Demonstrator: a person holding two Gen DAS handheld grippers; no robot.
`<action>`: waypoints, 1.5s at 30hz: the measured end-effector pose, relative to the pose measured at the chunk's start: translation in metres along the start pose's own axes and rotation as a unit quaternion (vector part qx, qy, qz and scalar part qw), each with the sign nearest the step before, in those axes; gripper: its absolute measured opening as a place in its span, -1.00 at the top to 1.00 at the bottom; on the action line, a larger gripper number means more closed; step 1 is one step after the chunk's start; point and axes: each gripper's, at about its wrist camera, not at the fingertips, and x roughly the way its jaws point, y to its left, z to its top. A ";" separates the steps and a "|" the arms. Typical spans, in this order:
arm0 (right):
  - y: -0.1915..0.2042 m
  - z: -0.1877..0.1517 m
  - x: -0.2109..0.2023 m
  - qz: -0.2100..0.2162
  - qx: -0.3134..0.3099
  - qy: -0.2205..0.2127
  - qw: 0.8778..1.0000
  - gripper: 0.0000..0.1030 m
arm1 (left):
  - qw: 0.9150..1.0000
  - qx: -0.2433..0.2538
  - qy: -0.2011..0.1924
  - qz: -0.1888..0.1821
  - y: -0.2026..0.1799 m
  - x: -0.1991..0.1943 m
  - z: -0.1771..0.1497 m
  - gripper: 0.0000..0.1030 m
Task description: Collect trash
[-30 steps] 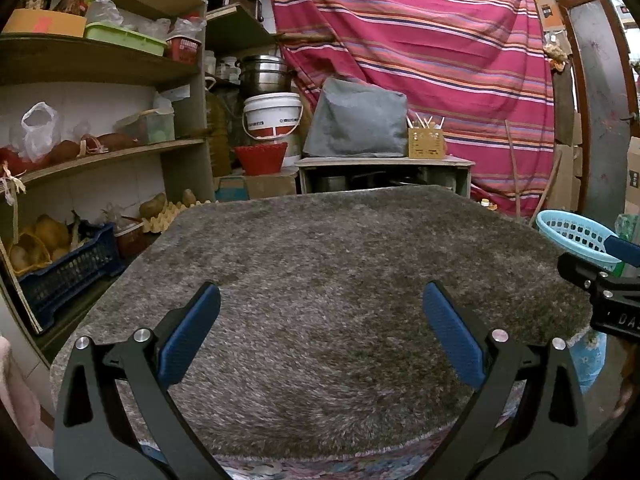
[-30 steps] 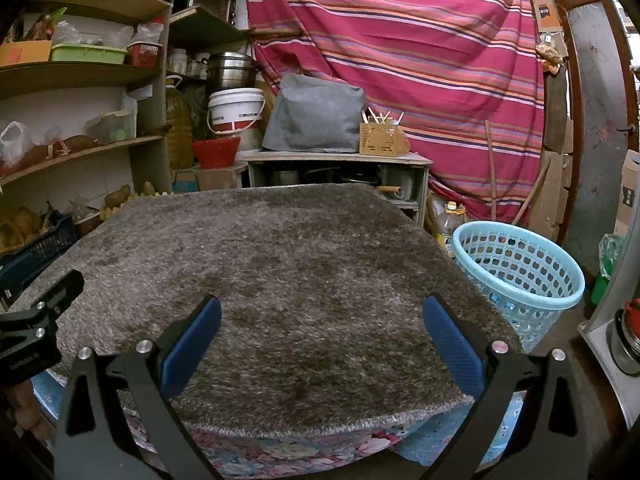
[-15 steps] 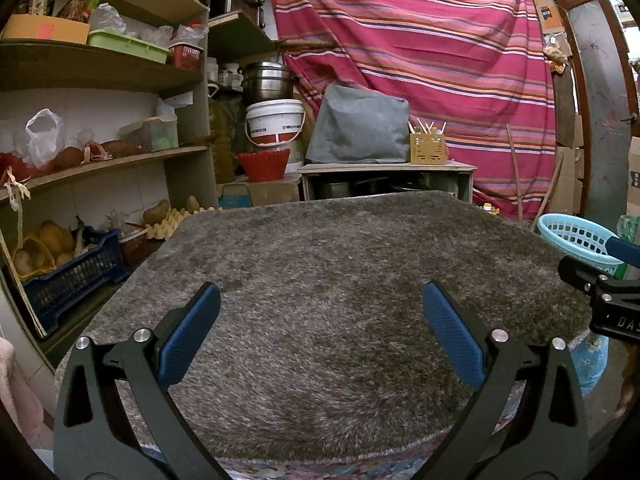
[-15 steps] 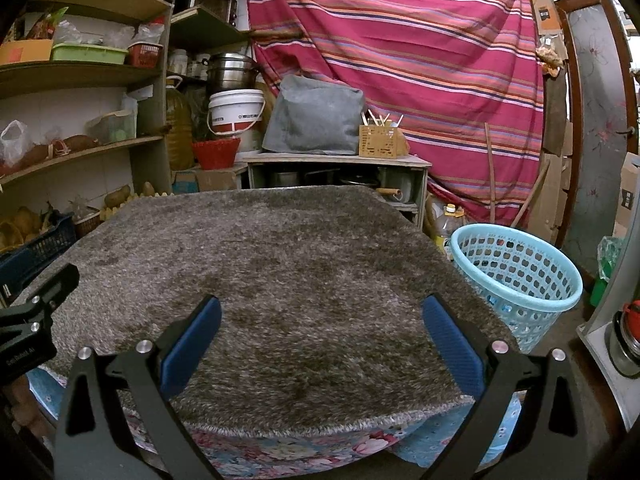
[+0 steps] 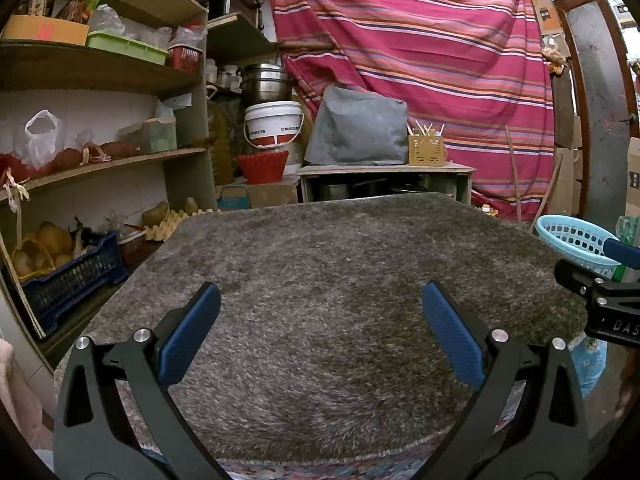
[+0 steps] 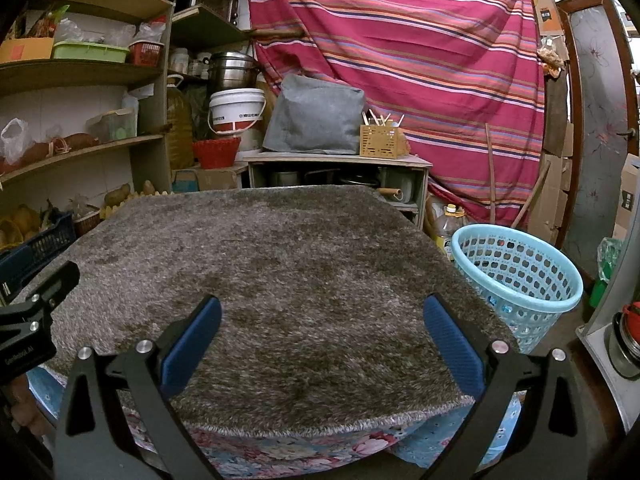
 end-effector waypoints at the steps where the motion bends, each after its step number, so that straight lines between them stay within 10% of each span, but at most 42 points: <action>1: 0.000 0.000 0.000 0.000 0.001 0.000 1.000 -0.92 | 1.000 0.001 0.000 0.001 0.000 0.000 0.000 -0.90; 45: -0.008 0.007 -0.006 -0.003 0.001 -0.012 1.000 -0.92 | 1.000 0.002 -0.024 0.014 -0.001 -0.011 0.005 -0.90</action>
